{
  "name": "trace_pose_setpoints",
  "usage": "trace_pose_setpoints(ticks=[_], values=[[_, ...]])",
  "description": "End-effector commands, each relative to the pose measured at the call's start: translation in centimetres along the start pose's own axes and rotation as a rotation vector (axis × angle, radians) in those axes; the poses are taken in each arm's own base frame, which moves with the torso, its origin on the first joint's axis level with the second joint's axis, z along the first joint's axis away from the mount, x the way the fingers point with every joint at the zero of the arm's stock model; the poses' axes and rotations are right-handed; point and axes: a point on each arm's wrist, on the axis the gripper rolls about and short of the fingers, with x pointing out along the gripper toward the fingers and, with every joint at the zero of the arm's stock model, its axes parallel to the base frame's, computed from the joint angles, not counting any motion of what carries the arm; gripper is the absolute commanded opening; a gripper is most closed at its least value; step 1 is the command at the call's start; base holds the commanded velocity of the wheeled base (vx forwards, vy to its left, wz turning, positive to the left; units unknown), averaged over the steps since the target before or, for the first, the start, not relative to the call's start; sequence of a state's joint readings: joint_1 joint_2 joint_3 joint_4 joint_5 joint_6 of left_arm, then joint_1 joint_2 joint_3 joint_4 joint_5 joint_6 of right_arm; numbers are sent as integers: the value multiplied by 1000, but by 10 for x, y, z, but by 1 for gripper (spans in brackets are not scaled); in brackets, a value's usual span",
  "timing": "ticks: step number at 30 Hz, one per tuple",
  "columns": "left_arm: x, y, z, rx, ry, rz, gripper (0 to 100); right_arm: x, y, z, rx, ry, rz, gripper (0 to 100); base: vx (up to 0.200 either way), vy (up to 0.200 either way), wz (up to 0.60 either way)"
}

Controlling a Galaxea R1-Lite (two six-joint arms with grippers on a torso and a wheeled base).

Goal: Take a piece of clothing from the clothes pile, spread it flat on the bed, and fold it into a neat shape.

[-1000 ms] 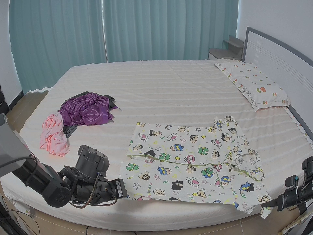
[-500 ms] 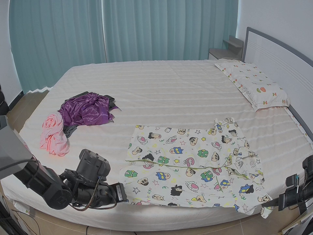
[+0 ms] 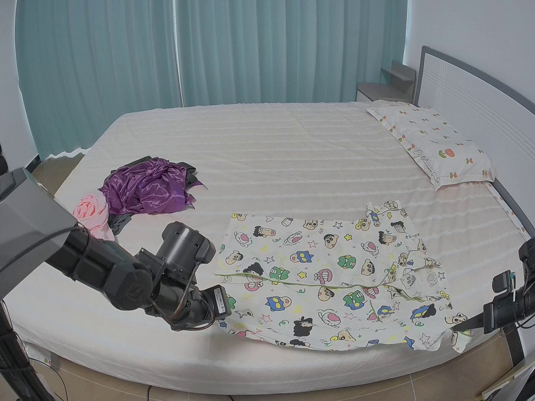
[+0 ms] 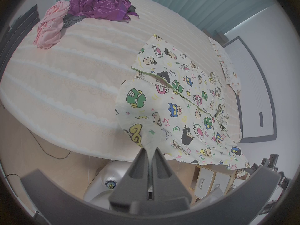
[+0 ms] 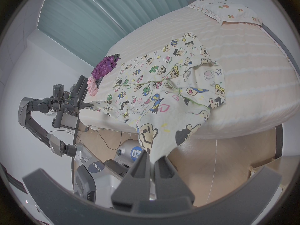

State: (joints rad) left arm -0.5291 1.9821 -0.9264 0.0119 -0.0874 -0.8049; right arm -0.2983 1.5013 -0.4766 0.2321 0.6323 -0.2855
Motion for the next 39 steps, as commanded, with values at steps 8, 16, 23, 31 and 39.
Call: trace_pose_setpoints(ticks=[8, 16, 23, 31, 39], values=[[42, 2, 39, -70, 7, 54, 0, 22, -24, 44, 29, 38, 18, 0, 0, 0, 0], [49, -3, 50, -77, -15, 37, 0, 33, -37, 61, 48, 47, 20, 0, 0, 0, 0], [54, -15, 66, -127, -53, -8, 0, 40, -49, 80, 67, 31, 14, 0, 0, 0, 0], [54, -15, 83, -266, -43, -72, 0, 46, -60, 90, 104, 26, 8, 0, 0, 0, 0], [50, 6, 96, -359, -17, -91, 0, 48, -72, 87, 139, 50, -59, 0, 0, 0, 0]])
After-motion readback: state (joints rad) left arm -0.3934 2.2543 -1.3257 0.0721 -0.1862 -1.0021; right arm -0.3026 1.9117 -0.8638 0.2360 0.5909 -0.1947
